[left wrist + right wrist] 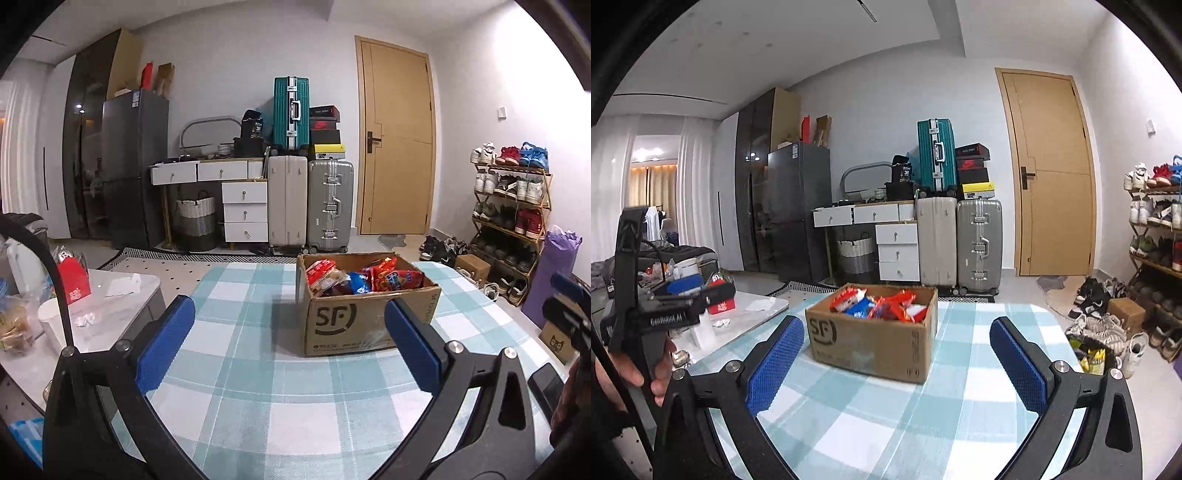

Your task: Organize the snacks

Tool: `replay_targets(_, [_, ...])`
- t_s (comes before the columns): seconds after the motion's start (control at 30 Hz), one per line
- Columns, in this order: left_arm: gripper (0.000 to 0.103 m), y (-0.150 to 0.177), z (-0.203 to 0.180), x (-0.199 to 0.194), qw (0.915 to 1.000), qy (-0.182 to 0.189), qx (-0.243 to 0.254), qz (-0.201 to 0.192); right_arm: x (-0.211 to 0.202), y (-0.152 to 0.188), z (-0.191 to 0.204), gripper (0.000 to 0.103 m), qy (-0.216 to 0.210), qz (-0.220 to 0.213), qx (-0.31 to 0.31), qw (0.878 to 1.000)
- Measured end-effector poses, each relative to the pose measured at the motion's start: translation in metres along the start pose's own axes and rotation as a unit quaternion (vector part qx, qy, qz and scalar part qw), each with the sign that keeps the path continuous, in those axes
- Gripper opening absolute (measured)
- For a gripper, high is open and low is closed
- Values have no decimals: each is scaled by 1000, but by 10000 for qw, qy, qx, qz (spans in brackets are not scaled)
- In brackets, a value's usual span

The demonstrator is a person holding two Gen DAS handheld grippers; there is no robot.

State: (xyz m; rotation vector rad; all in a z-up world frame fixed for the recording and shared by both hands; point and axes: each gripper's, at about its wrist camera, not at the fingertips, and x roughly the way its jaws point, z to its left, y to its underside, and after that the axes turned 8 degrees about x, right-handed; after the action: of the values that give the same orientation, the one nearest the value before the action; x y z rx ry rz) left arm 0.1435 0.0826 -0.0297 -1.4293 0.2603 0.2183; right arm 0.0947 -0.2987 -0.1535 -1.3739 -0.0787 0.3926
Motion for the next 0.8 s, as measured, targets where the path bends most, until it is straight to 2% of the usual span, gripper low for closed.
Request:
replay_targets(0.33, [103, 48, 0, 16, 9993, -153, -20, 355, -2, 54, -21, 102, 171, 81, 255, 9995])
replay_targets(0.43, [103, 65, -3, 23, 9992, -175, 50, 368, -3, 59, -22, 102, 222, -115, 258, 9994])
replay_targets(0.57, [103, 78, -3, 29, 9993, -177, 22, 323, -1, 59, -26, 102, 265, -140, 275, 9992])
replay_targets(0.7, [103, 77, -1, 30, 9992, -200, -43, 344, 1, 56, -25, 102, 337, -112, 248, 9991])
replay_targets(0.8, [103, 74, -4, 31, 9989, -200, 59, 422, 5, 57, -25, 102, 642, 16, 223, 9977])
